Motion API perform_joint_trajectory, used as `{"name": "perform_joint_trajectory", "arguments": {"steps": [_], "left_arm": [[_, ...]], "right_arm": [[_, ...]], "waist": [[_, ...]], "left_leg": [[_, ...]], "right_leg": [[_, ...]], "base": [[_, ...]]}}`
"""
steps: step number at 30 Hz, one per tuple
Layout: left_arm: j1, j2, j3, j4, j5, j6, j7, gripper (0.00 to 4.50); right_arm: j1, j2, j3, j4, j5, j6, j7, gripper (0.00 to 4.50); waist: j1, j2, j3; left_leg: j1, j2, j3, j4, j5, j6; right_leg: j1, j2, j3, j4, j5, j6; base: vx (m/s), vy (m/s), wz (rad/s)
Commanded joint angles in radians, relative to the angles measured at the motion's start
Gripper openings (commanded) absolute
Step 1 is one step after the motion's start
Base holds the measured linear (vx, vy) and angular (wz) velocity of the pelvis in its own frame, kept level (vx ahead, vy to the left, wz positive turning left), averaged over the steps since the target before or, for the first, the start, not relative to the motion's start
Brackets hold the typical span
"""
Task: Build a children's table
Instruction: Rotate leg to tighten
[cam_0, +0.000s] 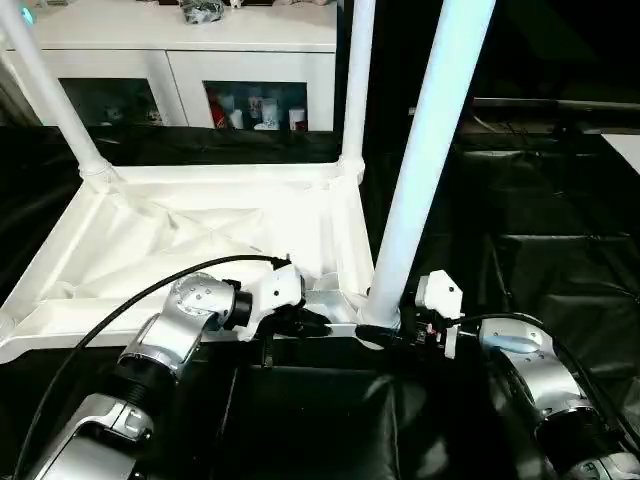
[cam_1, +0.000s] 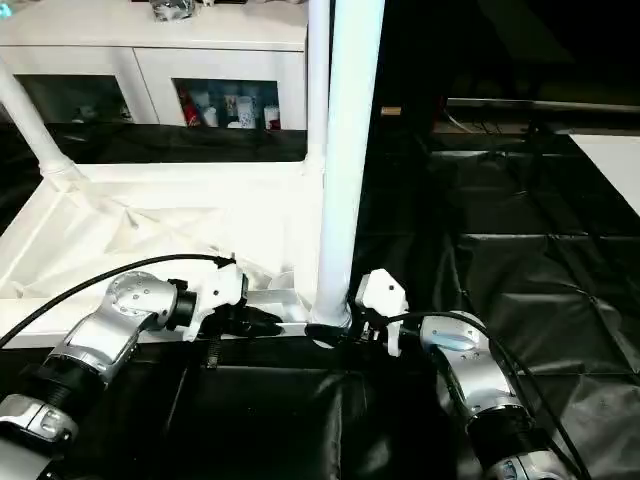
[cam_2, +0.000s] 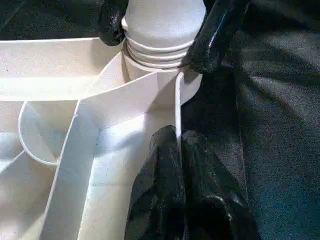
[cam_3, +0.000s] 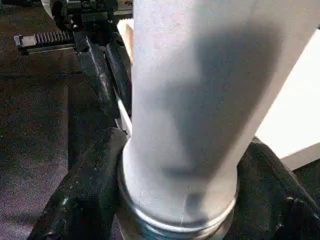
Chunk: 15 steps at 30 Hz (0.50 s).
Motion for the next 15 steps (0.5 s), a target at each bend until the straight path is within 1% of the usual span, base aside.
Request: {"name": "perform_joint_trajectory", "arguments": {"steps": [1,2,5,6,7,8,9,10,11,12,13,15], "left_arm": [[0.031,0.006,-0.038,0.02,0.015,0.021,-0.032,0.0],[0.031,0.008,-0.04,0.021,0.02,0.022,-0.029,0.0],[0.031,0.009,-0.042,0.025,0.031,0.024,-0.016,0.0],[0.029,0.007,-0.041,0.03,0.037,0.023,-0.003,0.0],[0.023,0.0,-0.041,0.046,0.057,0.024,0.039,0.0],[-0.005,-0.025,-0.041,0.108,0.119,0.047,0.18,0.0],[-0.01,-0.03,-0.04,0.117,0.126,0.048,0.199,0.0],[-0.015,-0.036,-0.04,0.13,0.134,0.05,0.223,0.0],[-0.023,-0.059,-0.028,0.141,0.126,0.076,0.254,0.0],[-0.027,-0.072,-0.02,0.145,0.119,0.091,0.268,0.0],[-0.034,-0.095,-0.011,0.151,0.113,0.117,0.299,0.0],[-0.055,-0.15,0.002,0.176,0.116,0.159,0.389,0.0]], "right_arm": [[-0.003,-0.003,-0.005,0.0,-0.003,0.006,0.008,2.69],[-0.003,-0.002,-0.004,0.002,-0.003,0.004,0.007,2.69],[0.001,0.006,-0.004,0.008,-0.006,0.012,-0.008,2.68],[0.001,0.012,-0.006,0.012,-0.007,0.014,-0.02,2.68],[-0.001,0.032,-0.013,0.025,-0.014,0.015,-0.062,2.68],[-0.018,0.097,-0.042,0.075,-0.038,0.013,-0.214,2.68],[-0.02,0.108,-0.047,0.082,-0.04,0.014,-0.237,2.67],[-0.024,0.124,-0.055,0.091,-0.041,0.016,-0.27,2.67],[-0.035,0.162,-0.072,0.11,-0.044,0.039,-0.353,2.67],[-0.04,0.182,-0.08,0.12,-0.045,0.053,-0.399,2.67],[-0.048,0.215,-0.089,0.135,-0.052,0.071,-0.469,2.67],[-0.069,0.288,-0.104,0.174,-0.068,0.109,-0.615,2.67]], "waist": [[0.001,-0.012,-0.051],[0.0,-0.014,-0.051],[0.0,-0.013,-0.051],[0.0,-0.013,-0.051],[-0.001,-0.013,-0.051],[-0.007,-0.011,-0.046],[-0.009,-0.01,-0.043],[-0.011,-0.012,-0.038],[-0.017,-0.014,-0.038],[-0.021,-0.012,-0.034],[-0.022,-0.011,-0.034],[-0.029,-0.011,-0.034]], "left_leg": [[0.006,0.063,-0.016,-0.063,-0.111,0.107],[0.005,0.061,-0.016,-0.062,-0.112,0.108],[0.005,0.061,-0.016,-0.062,-0.112,0.108],[0.006,0.061,-0.016,-0.062,-0.112,0.108],[0.005,0.061,-0.016,-0.062,-0.113,0.107],[0.006,0.06,-0.016,-0.067,-0.138,0.093],[0.009,0.061,-0.017,-0.071,-0.164,0.078],[0.012,0.057,-0.019,-0.074,-0.218,0.045],[0.012,0.058,-0.023,-0.079,-0.24,0.016],[0.013,0.059,-0.024,-0.083,-0.26,0.008],[0.019,0.059,-0.026,-0.084,-0.301,-0.005],[0.019,0.059,-0.027,-0.087,-0.315,-0.017]], "right_leg": [[0.047,-0.073,0.048,-0.053,-0.013,-0.277],[0.048,-0.073,0.048,-0.053,-0.015,-0.276],[0.048,-0.073,0.048,-0.054,-0.021,-0.275],[0.048,-0.074,0.047,-0.054,-0.022,-0.275],[0.048,-0.074,0.048,-0.054,-0.023,-0.275],[0.041,-0.072,0.048,-0.061,-0.067,-0.27],[0.04,-0.074,0.049,-0.067,-0.111,-0.263],[0.039,-0.077,0.049,-0.078,-0.221,-0.242],[0.044,-0.078,0.051,-0.079,-0.27,-0.225],[0.039,-0.078,0.052,-0.082,-0.299,-0.219],[0.037,-0.077,0.051,-0.088,-0.348,-0.201],[0.034,-0.077,0.054,-0.09,-0.362,-0.193]], "base": [[0.0,0.0,0.0],[0.0,0.0,0.0],[0.0,0.0,0.0],[0.0,0.0,0.0],[0.0,0.0,0.0],[0.0,0.0,0.0],[0.0,0.0,0.0],[0.0,0.0,0.0],[0.0,0.0,0.0],[0.0,0.0,0.0],[0.0,0.0,0.0],[0.0,0.0,0.0]]}}
